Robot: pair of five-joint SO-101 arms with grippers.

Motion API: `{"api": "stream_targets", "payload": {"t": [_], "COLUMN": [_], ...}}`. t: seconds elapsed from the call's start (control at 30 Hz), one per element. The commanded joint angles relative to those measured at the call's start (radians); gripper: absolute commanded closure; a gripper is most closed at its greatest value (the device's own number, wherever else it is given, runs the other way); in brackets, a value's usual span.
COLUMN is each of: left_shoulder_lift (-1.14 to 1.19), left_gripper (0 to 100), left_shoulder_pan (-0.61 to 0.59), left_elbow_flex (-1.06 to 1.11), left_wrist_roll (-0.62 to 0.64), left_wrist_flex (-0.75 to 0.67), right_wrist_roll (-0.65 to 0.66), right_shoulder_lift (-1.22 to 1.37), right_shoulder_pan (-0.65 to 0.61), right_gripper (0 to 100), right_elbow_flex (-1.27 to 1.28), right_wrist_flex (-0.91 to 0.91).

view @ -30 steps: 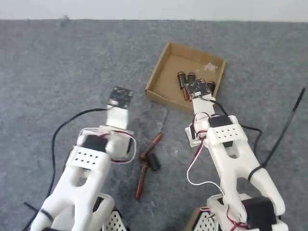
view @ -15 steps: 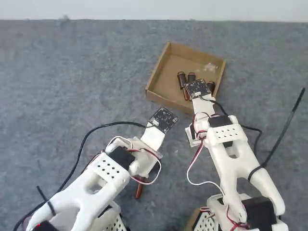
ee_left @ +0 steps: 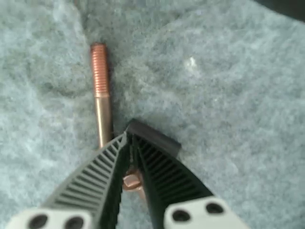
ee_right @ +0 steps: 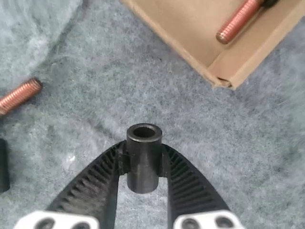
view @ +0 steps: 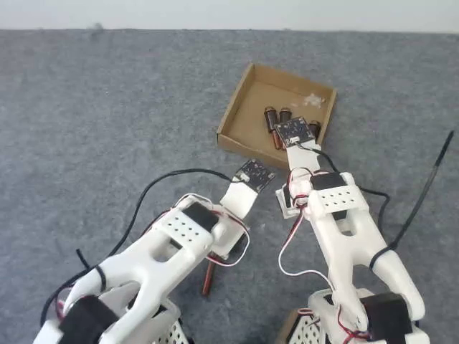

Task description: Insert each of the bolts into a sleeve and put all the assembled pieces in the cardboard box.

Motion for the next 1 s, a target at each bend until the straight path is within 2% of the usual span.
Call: {"api": "stream_targets", "payload": {"t": [0.0,0.27,0.63,0.83,0.97], "left_shoulder_lift": [0.025,0.020,0.017,0.009,0.009], "left_gripper": [99,98,98,99,99], "left_shoulder_pan": [-0.008,-0.173,-0.175,-0.170,-0.127], "left_elbow_flex": [-0.005,0.002,0.005,0.005,0.008], "left_wrist_roll": [0.005,-0.015,-0.049,-0.049,-0.049], "left_wrist_flex": [0.008,0.029,0.041,-0.003,0.000], "right_wrist_roll": [-0.008,-0.008,-0.006,-0.006,-0.006], "right_shoulder_lift": [-0.051,-0.051,-0.051,-0.051,-0.051], "right_shoulder_pan": [0.013,0.013,0.013,0.013,0.013], "right_gripper": [99.2,99.2,99.2,99.2,99.2], "right_elbow_flex": [-0.008,-0.008,-0.008,-0.008,-0.008], "right_wrist_flex": [-0.010,-0.007,-0.007,-0.010,-0.008]}}
